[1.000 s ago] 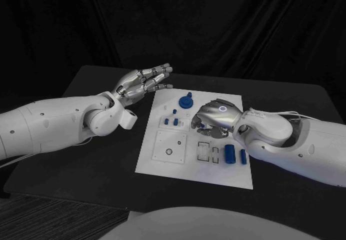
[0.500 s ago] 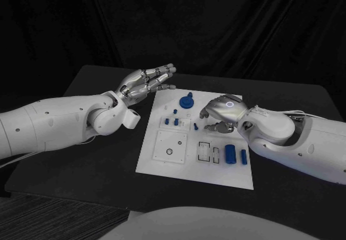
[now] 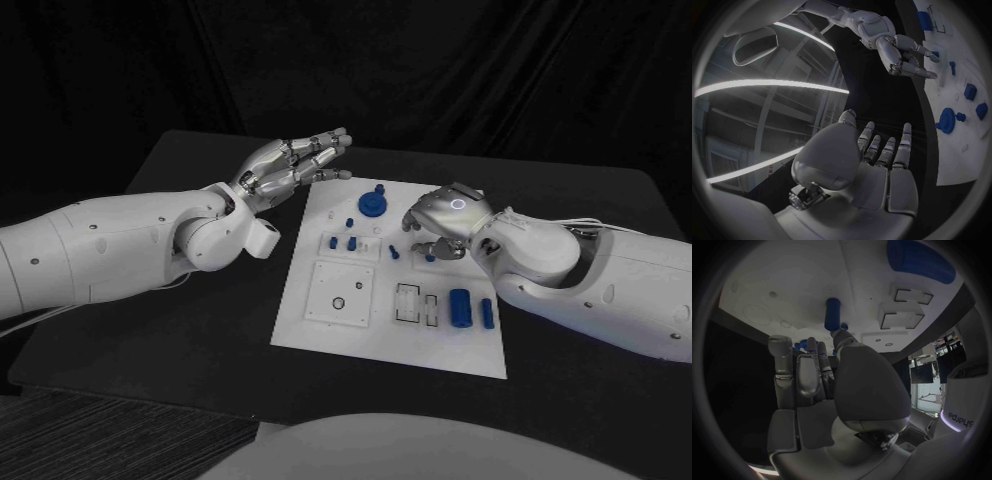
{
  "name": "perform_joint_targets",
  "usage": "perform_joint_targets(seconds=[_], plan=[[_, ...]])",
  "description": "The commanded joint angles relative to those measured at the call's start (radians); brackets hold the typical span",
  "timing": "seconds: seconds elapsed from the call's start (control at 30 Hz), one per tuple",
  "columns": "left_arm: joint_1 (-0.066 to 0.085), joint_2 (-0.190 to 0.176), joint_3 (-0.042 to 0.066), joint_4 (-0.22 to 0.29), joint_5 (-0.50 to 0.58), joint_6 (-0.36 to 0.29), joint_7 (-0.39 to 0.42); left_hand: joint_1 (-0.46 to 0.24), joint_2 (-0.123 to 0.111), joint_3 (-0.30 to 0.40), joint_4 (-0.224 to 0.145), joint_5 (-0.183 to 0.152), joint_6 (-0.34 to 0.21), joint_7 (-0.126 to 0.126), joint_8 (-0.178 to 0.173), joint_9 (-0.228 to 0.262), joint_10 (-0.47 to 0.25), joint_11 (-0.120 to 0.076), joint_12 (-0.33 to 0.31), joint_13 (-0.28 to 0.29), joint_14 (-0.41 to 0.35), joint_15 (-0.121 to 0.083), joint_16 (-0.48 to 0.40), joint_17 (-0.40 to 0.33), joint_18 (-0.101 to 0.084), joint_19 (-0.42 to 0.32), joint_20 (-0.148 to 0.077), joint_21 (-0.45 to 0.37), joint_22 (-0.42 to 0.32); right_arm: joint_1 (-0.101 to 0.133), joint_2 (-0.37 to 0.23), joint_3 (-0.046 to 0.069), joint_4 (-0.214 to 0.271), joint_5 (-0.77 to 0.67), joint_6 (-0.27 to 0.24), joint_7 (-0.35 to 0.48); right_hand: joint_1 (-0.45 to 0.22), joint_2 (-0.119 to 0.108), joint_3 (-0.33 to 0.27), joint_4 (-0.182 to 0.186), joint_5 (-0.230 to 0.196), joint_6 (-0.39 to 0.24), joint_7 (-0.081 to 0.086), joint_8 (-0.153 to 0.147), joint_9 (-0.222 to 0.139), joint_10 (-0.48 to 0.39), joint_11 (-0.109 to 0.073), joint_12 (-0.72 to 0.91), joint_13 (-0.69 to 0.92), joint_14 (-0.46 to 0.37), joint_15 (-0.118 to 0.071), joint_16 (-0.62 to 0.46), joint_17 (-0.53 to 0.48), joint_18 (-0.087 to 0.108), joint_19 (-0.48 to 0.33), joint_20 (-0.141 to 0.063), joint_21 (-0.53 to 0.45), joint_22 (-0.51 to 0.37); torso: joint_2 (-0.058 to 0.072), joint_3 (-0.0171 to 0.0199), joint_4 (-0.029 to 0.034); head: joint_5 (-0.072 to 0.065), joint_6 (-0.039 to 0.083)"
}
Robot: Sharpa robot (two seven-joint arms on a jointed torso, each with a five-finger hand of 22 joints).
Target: Assemble the parts on the task board
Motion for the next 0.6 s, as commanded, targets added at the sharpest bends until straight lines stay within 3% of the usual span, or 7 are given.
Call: perform_joint_targets(seconds=[0.03,0.23,0.37,0.43,0.6], plan=[[-0.002,0.002,0.001,0.001,0.005,0.016,0.017,0.015,0.008,0.026,-0.004,0.024,0.019,0.002,0.005,0.002,0.01,0.004,0.024,0.003,0.028,0.004,0.016,0.009,-0.002,0.018,0.002,0.013,0.015,-0.005,0.005,0.001,-0.002,-0.004,-0.007,0.002,0.001,0.023,-0.006,-0.007,0.023,0.005,0.001,-0.007,-0.009,0.008,0.001,0.013,0.012,0.007,-0.002,0.011,0.016,0.015,0.012,-0.004,0.022,0.105,0.002,-0.0001,0.0019,-0.002,0.0],[-0.002,0.001,0.001,0.001,0.005,0.018,0.014,0.024,0.01,0.033,-0.007,0.031,0.067,0.009,0.014,0.008,0.011,0.008,0.025,0.003,0.03,0.005,0.018,0.01,-0.009,0.023,0.001,0.014,0.011,-0.009,0.014,0.001,-0.006,0.021,-0.017,0.024,-0.003,0.024,-0.005,-0.003,0.008,0.014,0.011,-0.005,-0.009,0.026,0.0,0.018,0.014,0.01,0.001,0.016,0.019,0.012,0.017,-0.004,0.036,0.108,0.003,-0.0004,0.0002,0.0,0.0],[-0.002,0.001,0.001,0.002,0.005,0.018,0.011,0.025,0.012,0.034,-0.007,0.033,0.072,0.01,0.015,0.008,0.012,0.009,0.025,0.004,0.029,0.005,0.018,0.01,-0.011,0.024,0.001,0.014,0.01,-0.012,0.018,0.001,-0.008,0.048,-0.02,0.035,-0.017,0.025,-0.011,0.009,-0.043,0.026,0.02,-0.004,-0.012,0.042,0.003,0.02,0.014,0.013,0.012,0.02,0.021,0.009,0.021,0.002,0.042,0.108,0.003,-0.0007,-0.0008,0.002,0.0],[-0.002,0.001,0.001,0.002,0.005,0.018,0.011,0.026,0.013,0.036,-0.006,0.034,0.074,0.011,0.016,0.008,0.012,0.01,0.025,0.004,0.029,0.005,0.018,0.009,-0.011,0.025,0.001,0.014,0.009,-0.014,0.02,0.001,-0.009,0.058,-0.022,0.039,-0.021,0.023,-0.015,0.012,-0.063,0.025,0.021,-0.006,-0.014,0.044,0.003,0.019,0.014,0.013,0.014,0.02,0.02,0.009,0.021,0.005,0.042,0.108,0.002,-0.001,-0.0007,0.0,0.0],[-0.002,0.002,0.001,0.002,0.005,0.019,0.01,0.027,0.015,0.037,-0.006,0.035,0.074,0.011,0.016,0.008,0.012,0.01,0.025,0.004,0.029,0.006,0.018,0.009,-0.012,0.026,0.001,0.014,0.009,-0.019,0.024,0.001,-0.013,0.067,-0.02,0.048,-0.014,0.026,-0.014,0.01,-0.066,0.025,0.018,-0.008,-0.015,0.044,0.002,0.017,0.013,0.011,0.014,0.016,0.016,0.01,0.02,0.005,0.039,0.107,0.001,-0.0012,0.0006,-0.004,0.0]])
